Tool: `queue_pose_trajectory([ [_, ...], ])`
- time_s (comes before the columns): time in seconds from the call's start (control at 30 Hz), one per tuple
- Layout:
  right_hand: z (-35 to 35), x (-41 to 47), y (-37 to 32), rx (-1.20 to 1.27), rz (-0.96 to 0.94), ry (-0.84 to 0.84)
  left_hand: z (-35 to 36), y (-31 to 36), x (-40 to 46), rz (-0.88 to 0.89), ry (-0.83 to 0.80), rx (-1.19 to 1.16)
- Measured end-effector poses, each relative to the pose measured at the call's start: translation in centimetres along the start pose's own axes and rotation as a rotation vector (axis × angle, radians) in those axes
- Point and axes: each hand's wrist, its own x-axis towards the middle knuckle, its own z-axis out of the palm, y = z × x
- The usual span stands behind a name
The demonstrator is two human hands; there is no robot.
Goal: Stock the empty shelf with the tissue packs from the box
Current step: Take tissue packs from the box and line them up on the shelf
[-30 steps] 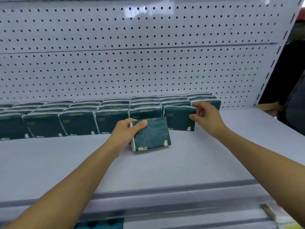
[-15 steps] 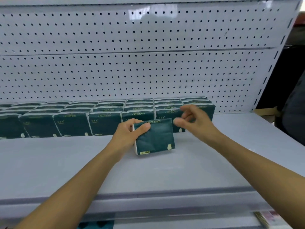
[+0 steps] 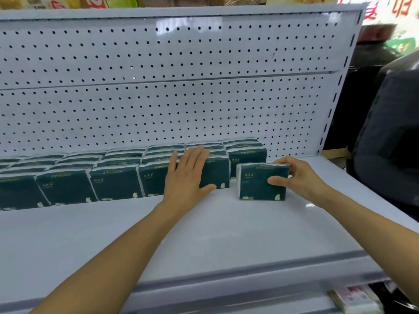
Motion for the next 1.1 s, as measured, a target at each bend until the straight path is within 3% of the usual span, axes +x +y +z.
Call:
queue_pose_trajectory([
  [0.17, 0.0, 2.6, 1.3, -0.061, -0.038, 0.064, 1.4, -0.1, 1.5, 0.067, -0.163, 0.235],
  [0.43, 3.1, 3.8, 1.0, 0.012, -0.059, 0.177, 3.2, -0.7, 1.6, 0.078, -0.028, 0.242],
  [0.87, 4.0, 3.8, -0.1, 0.004, 0.001, 0.149, 2.1, 0.1, 1.6, 0.041, -0.114, 0.213],
  [0.97, 4.1, 2.3, -1.2, -0.149, -0.040, 0.205, 0.8, 1.1, 1.4, -0.014, -0.137, 0.167],
  [1.1, 5.3, -1.4, -3.3, -0.477, -0.278, 0.228, -1.9, 2.3, -0.5, -0.099, -0.051, 0.109],
])
